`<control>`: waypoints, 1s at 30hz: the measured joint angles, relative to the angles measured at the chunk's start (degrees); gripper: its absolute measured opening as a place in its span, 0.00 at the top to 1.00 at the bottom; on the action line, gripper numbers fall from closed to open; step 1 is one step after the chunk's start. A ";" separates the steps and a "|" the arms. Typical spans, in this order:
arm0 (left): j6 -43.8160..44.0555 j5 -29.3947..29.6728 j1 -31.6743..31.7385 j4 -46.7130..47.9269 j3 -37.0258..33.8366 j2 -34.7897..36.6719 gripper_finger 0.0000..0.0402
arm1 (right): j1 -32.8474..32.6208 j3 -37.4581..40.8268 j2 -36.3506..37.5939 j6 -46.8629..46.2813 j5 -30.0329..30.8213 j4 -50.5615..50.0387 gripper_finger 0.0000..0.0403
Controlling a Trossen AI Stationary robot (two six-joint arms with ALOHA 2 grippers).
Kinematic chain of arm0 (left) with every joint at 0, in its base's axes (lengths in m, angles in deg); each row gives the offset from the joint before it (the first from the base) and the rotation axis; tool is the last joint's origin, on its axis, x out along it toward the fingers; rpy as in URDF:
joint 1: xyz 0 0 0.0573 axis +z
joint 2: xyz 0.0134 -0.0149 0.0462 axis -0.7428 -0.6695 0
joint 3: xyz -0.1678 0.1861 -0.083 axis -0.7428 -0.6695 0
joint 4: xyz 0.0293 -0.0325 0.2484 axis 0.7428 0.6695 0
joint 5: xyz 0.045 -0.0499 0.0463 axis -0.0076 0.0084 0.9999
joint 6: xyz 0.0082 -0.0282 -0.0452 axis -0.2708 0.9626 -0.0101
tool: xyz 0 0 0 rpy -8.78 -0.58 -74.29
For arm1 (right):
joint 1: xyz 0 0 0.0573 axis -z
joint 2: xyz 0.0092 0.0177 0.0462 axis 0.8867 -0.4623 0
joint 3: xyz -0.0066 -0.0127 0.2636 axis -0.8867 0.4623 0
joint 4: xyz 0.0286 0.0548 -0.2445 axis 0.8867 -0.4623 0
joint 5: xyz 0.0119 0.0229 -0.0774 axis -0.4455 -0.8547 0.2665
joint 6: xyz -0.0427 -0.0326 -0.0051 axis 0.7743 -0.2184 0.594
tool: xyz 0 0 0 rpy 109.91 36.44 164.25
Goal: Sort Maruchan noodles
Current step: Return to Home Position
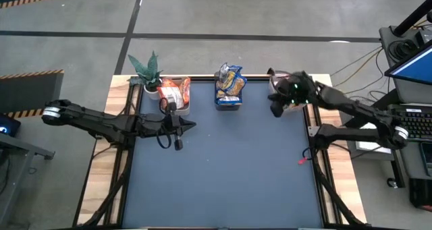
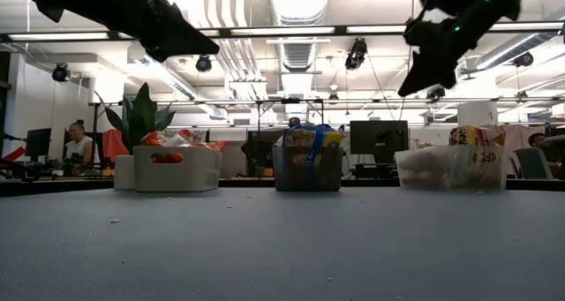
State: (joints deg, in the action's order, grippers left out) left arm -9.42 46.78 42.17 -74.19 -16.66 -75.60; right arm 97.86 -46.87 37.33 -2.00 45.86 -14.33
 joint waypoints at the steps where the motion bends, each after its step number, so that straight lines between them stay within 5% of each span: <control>1: 0.42 0.00 -0.05 0.04 0.00 0.44 1.00 | -1.50 1.35 1.60 -1.07 -0.12 1.37 0.98; 8: 0.64 -0.02 -0.81 6.69 0.00 6.67 1.00 | -5.16 6.54 8.45 -21.39 0.61 4.03 0.98; 12: -0.83 0.00 -0.81 11.16 0.00 11.07 1.00 | -7.80 12.14 11.30 -9.88 -0.85 12.06 0.98; 20: -1.01 0.00 -0.81 16.09 -3.31 22.79 1.00 | -8.41 23.83 18.38 0.67 -15.50 30.11 0.98; 30: 0.89 0.02 -0.79 13.97 -13.67 41.43 1.00 | -8.38 31.85 29.07 2.47 -16.91 30.93 0.98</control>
State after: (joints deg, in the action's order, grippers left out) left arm -8.53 46.81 41.38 -60.23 -30.33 -34.17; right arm 89.47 -15.02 66.40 0.47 28.95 16.60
